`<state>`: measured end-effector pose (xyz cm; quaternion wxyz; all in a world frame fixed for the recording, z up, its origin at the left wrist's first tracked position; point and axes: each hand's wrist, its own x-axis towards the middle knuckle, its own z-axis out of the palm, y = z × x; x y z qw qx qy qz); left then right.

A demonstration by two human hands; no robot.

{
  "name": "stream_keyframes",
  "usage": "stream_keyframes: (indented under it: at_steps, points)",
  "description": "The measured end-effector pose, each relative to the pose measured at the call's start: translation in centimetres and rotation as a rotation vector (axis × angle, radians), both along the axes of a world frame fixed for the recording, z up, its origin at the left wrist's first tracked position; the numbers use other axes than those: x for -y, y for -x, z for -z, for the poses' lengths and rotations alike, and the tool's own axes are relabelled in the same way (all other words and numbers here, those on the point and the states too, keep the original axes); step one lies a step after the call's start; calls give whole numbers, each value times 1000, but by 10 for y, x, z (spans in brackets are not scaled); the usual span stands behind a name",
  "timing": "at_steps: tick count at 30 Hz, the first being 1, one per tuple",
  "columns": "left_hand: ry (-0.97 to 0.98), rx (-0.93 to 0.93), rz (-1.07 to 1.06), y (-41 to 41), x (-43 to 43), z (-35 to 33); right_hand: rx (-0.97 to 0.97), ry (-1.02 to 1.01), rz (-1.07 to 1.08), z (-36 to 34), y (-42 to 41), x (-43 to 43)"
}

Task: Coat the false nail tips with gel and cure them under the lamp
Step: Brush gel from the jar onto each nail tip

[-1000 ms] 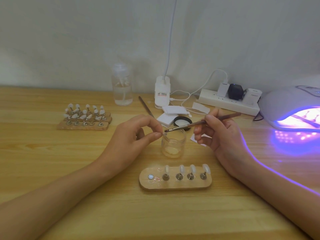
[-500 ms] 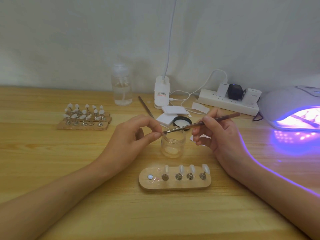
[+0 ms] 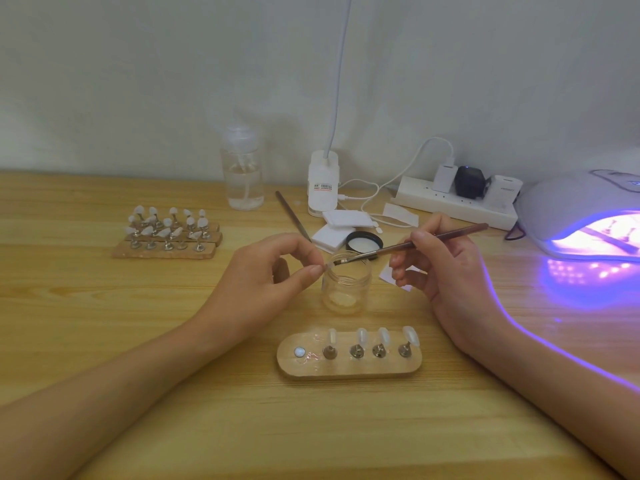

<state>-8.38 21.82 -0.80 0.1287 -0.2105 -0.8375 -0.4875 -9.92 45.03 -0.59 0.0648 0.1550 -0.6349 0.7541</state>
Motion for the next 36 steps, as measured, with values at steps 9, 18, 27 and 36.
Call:
stream_keyframes:
  at_steps: [9, 18, 27, 36]
  points:
    - [-8, 20, 3, 0, -2, -1, -35, -46, 18, 1, 0, 1]
    - [-28, 53, -2, 1, -1, -1, -112, -35, -12, -2, -5, 5]
    - [-17, 34, -1, 0, -1, -1, -82, -62, 46, -1, -4, 3]
    - [-11, 12, 4, -1, -2, -1, -123, -6, 233, -6, -4, -12]
